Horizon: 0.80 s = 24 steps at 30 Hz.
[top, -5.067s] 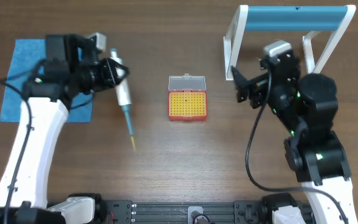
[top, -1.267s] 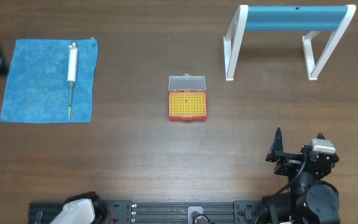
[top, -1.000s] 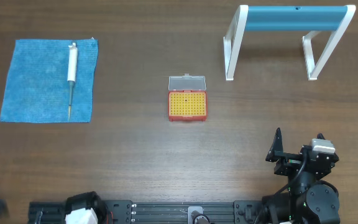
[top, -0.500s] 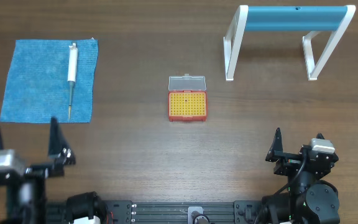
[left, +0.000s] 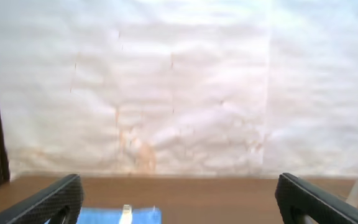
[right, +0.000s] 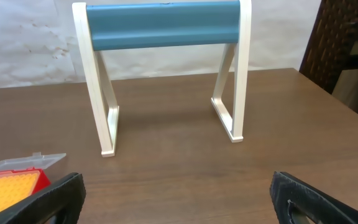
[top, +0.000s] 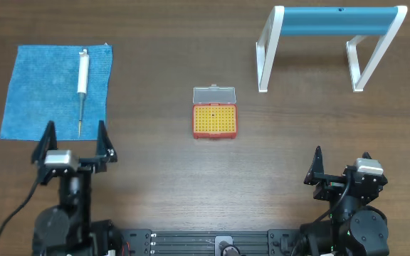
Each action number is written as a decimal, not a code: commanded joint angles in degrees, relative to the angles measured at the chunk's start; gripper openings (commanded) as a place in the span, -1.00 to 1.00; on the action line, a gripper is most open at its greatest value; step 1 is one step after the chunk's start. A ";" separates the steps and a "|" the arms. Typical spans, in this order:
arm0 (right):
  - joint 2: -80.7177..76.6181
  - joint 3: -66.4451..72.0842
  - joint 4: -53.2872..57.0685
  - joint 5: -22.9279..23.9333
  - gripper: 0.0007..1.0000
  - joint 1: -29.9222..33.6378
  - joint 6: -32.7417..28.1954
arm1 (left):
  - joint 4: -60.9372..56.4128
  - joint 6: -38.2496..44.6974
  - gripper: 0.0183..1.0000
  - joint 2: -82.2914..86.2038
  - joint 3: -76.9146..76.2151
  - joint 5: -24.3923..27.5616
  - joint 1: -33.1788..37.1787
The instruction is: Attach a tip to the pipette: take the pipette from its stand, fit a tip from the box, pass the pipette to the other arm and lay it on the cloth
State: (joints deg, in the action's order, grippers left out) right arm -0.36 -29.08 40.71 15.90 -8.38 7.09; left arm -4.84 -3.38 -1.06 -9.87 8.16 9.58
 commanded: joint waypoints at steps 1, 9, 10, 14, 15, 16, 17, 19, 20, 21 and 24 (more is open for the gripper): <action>0.28 0.13 -0.22 -0.35 0.95 0.17 0.81 | -4.76 -0.94 1.00 0.83 7.76 -2.40 -0.13; 0.28 0.13 -0.22 -0.35 0.96 0.17 0.81 | 5.14 -0.90 1.00 0.83 9.55 -2.34 -0.24; 0.28 0.13 -0.22 -0.35 0.95 0.17 0.81 | 7.85 -0.90 1.00 0.83 9.55 -2.36 -0.24; 0.28 0.13 -0.22 -0.35 0.95 0.17 0.81 | 9.01 -0.90 1.00 0.57 9.55 -2.56 -0.22; 0.28 0.13 -0.22 -0.35 0.95 0.17 0.81 | 9.01 -0.87 1.00 0.57 9.55 -2.56 -0.24; 0.28 0.13 -0.22 -0.35 0.95 0.17 0.81 | 9.01 -0.90 1.00 0.55 9.55 -2.56 -0.24; 0.28 0.13 -0.22 -0.35 0.96 0.17 0.81 | 9.01 -0.90 1.00 0.55 9.55 -2.56 -0.24; 0.28 0.13 -0.22 -0.35 0.95 0.17 0.81 | 9.01 -0.90 1.00 0.55 9.55 -2.56 -0.24; 0.28 0.13 -0.22 -0.35 0.95 0.17 0.81 | 9.01 -0.90 1.00 0.55 9.55 -2.56 -0.24; 0.28 0.13 -0.22 -0.35 0.96 0.17 0.81 | 9.01 -0.90 1.00 0.55 9.55 -2.56 -0.24; 0.28 0.13 -0.22 -0.35 0.95 0.17 0.81 | 9.01 -0.90 1.00 0.55 9.55 -2.56 -0.24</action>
State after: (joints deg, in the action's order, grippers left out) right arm -0.36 -29.08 40.69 15.88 -8.38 7.07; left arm 3.66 -3.81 -0.91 -0.36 6.42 9.58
